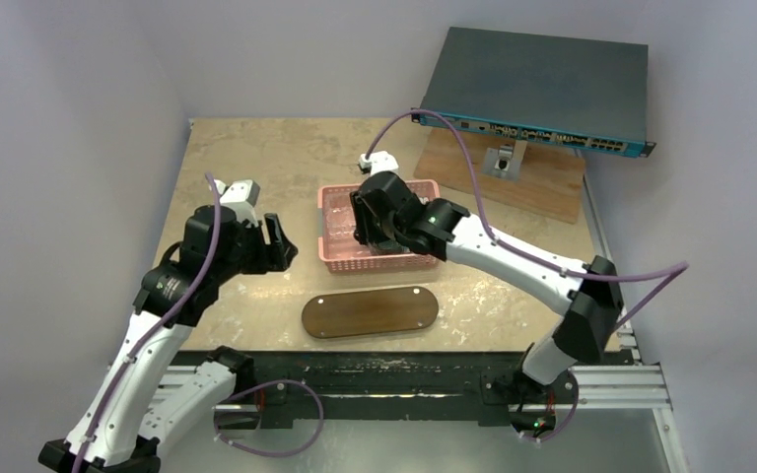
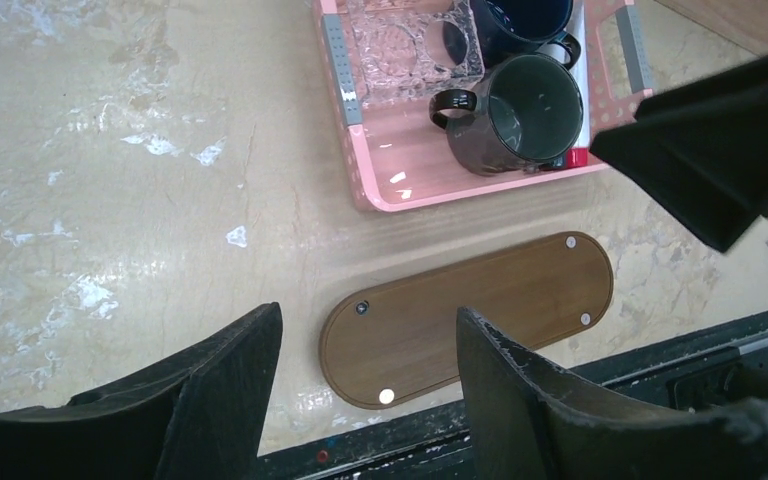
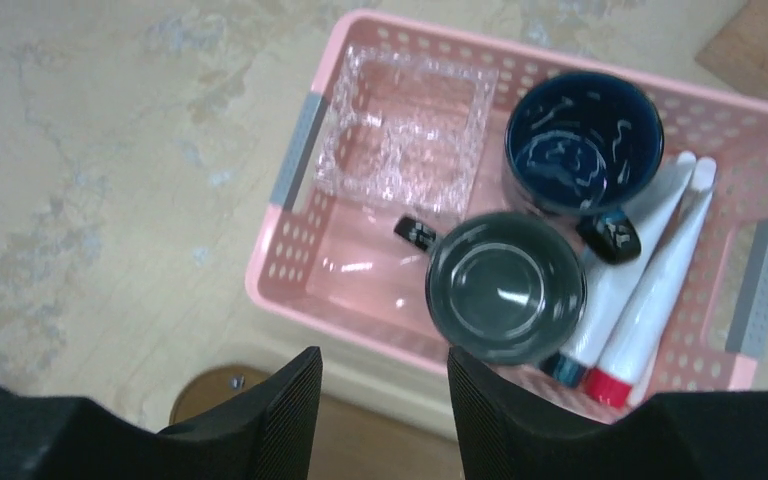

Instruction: Prepare toiletry sets of a toothbrush and toothpaste on the tray

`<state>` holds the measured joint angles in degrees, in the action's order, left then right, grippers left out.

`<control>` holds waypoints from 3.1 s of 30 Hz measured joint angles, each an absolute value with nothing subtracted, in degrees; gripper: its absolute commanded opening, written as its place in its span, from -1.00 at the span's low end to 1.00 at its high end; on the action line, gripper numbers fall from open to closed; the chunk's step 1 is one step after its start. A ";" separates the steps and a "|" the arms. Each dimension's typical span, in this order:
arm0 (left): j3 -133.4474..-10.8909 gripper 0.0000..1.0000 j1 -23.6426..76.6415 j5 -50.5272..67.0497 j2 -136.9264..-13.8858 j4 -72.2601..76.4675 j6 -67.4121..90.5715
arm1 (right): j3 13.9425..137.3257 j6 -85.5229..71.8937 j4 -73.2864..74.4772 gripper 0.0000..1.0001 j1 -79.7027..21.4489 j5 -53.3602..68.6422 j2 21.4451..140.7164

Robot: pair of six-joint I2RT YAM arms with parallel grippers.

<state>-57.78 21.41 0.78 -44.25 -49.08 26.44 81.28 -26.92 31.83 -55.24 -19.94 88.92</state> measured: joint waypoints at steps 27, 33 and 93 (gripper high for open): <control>-51.64 0.96 21.41 2.66 -33.82 -47.72 19.90 | 107.81 -29.50 34.15 -0.04 -49.78 -20.08 121.01; -51.64 0.99 21.41 2.11 -32.51 -47.70 19.94 | 108.90 -31.22 34.30 -0.07 -49.74 -20.53 121.97; -51.62 1.00 21.41 1.61 -31.00 -47.72 19.94 | 113.23 -33.39 37.71 -1.00 -50.57 -29.41 127.07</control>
